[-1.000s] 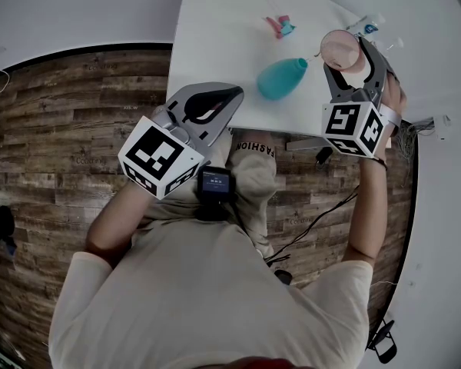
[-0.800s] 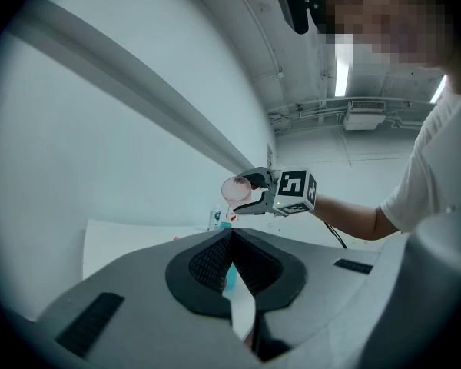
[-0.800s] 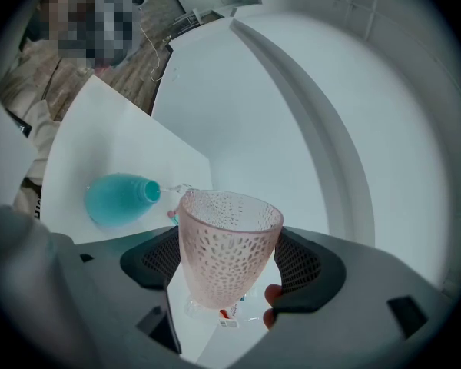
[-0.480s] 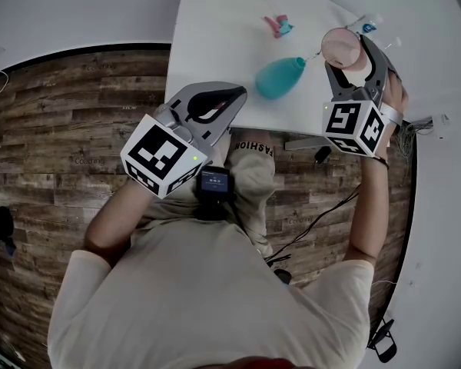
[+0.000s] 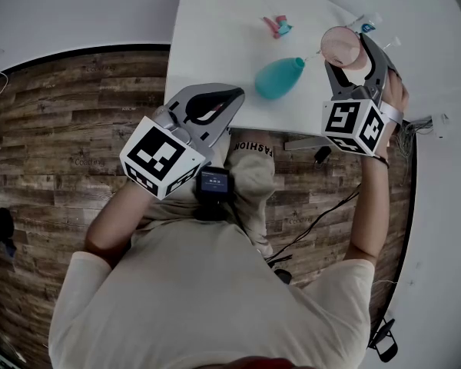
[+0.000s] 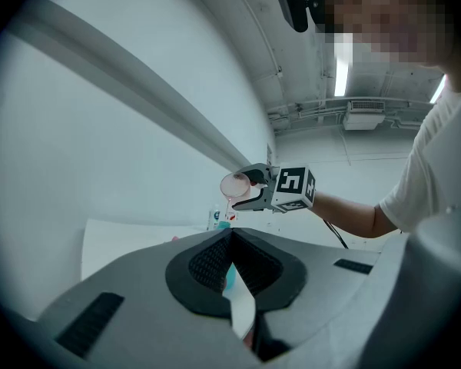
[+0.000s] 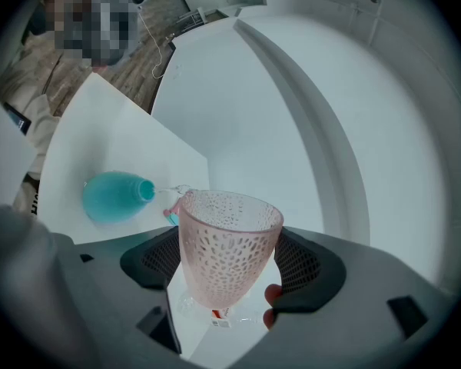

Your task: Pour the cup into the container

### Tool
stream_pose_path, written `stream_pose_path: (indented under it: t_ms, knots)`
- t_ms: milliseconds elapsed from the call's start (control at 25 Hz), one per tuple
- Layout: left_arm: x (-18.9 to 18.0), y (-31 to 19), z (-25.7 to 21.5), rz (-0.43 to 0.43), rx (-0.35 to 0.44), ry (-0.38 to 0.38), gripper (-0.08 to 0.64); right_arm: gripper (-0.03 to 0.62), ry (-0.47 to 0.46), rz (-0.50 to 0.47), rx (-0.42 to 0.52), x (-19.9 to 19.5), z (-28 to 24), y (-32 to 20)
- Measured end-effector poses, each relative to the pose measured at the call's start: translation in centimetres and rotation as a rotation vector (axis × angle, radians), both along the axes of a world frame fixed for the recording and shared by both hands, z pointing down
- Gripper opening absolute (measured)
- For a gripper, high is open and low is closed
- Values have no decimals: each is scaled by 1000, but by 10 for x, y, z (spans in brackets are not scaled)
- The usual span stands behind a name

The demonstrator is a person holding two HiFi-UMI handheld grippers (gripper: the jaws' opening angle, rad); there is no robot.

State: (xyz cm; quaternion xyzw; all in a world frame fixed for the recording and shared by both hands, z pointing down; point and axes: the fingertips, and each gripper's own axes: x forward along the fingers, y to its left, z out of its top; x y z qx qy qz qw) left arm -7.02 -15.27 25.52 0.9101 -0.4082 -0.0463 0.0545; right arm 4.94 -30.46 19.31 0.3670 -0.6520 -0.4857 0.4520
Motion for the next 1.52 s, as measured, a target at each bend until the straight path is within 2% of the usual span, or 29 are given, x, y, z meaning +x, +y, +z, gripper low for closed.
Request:
stream_pose_path:
  t_ms: [1520]
  knots:
    - [-8,3,5,-19,-13,17,11,380,58,-1,66,0,-3,2]
